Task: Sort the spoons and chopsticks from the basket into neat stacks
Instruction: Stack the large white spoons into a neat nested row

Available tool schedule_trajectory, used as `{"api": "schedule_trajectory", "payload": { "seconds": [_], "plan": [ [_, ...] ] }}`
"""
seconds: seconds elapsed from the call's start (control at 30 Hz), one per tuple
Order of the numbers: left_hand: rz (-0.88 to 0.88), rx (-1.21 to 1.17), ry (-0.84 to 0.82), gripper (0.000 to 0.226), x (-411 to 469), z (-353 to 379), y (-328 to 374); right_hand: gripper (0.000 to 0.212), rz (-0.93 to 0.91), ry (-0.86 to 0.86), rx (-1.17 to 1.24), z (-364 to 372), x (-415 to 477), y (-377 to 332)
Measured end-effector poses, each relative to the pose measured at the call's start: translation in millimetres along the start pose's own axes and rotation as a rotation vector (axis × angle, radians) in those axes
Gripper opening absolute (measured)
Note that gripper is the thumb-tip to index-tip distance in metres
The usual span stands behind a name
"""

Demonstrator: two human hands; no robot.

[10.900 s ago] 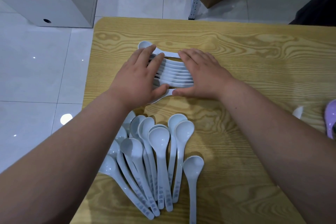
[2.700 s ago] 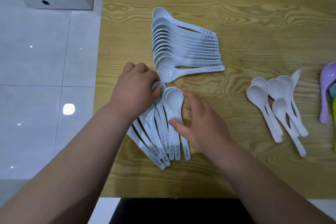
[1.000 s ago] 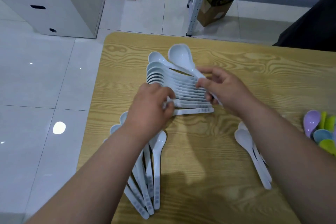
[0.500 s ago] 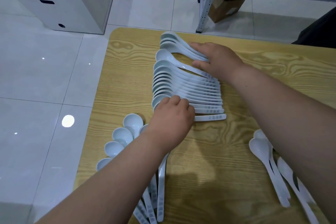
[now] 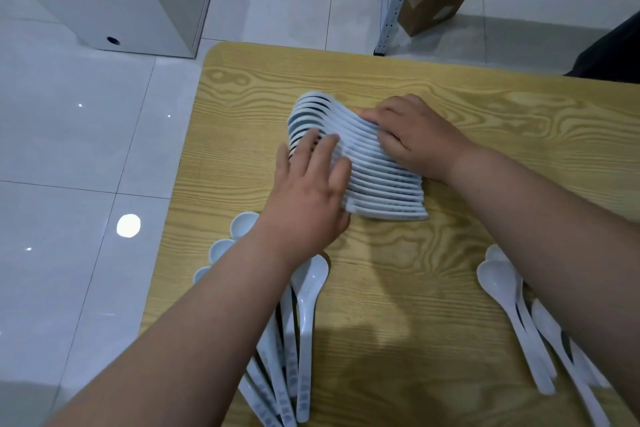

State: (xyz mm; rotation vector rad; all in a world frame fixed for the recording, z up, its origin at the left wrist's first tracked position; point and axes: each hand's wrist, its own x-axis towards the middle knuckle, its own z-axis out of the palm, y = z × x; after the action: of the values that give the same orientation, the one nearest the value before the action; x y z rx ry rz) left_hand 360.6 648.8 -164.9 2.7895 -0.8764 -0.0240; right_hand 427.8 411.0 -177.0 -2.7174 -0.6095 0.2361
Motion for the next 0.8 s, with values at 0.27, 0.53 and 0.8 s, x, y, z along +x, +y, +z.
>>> {"api": "schedule_trajectory", "payload": {
  "seconds": [0.27,0.53,0.8],
  "plan": [
    [-0.186,-0.307,0.004,0.12,-4,0,-12,0.062,0.171,-0.152,-0.147,-22,25,-41],
    [-0.337,-0.521,-0.069,0.131,0,-6,-9,0.065,0.254,0.001,0.072,8,3,-57],
    [-0.24,-0.546,-0.107,0.136,1,-7,-19,0.094,0.133,-0.03,-0.047,12,-18,-48]
  ]
}}
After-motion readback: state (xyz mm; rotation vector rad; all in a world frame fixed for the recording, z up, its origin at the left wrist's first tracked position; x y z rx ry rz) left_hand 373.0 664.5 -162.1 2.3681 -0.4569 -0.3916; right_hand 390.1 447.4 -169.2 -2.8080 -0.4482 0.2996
